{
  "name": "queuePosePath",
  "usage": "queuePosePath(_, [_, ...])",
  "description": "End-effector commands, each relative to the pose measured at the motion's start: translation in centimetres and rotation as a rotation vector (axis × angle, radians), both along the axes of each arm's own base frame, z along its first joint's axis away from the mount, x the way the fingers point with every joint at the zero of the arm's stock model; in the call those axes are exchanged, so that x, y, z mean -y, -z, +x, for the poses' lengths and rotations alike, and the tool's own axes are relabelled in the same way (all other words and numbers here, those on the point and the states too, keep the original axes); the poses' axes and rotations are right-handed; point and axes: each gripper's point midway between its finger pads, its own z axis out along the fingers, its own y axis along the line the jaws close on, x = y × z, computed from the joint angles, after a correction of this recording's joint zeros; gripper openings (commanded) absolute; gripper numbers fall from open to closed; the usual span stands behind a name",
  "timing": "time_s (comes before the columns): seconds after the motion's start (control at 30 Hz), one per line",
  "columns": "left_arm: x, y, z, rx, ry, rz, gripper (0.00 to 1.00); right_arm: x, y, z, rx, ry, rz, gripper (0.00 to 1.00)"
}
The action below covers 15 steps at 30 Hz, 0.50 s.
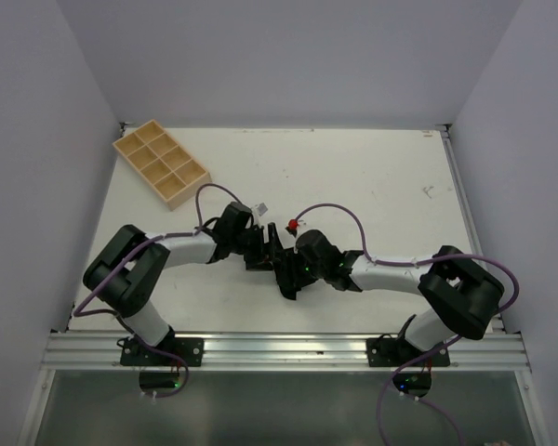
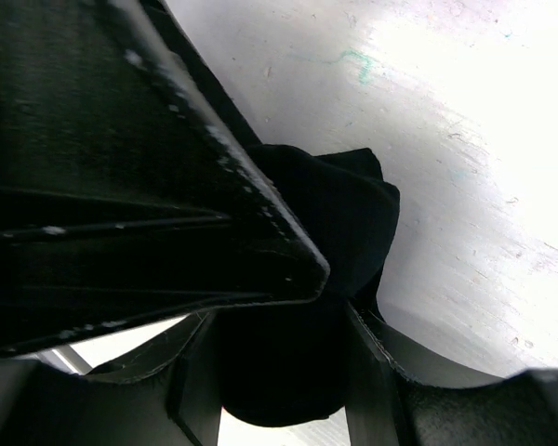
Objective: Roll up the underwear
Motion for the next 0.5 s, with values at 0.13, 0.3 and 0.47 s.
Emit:
queuePosePath(0.13, [0.1, 1.5, -1.7, -0.132, 0.024, 0.099, 0.6, 4.9, 4.7, -3.4, -0.154, 0.021, -0.228, 0.29])
queuePosePath(0.3, [-0.5, 2.8, -1.9, -0.165, 0.053, 0.186, 0.39, 5.1, 4.0, -3.1, -0.148, 0.036, -0.239, 0.35])
queuePosePath(0.47, [-1.1, 3.5, -1.9, -0.171, 0.055, 0.233, 0.32, 5.7, 2.6, -2.2, -0.101, 0.077, -0.258, 0.52])
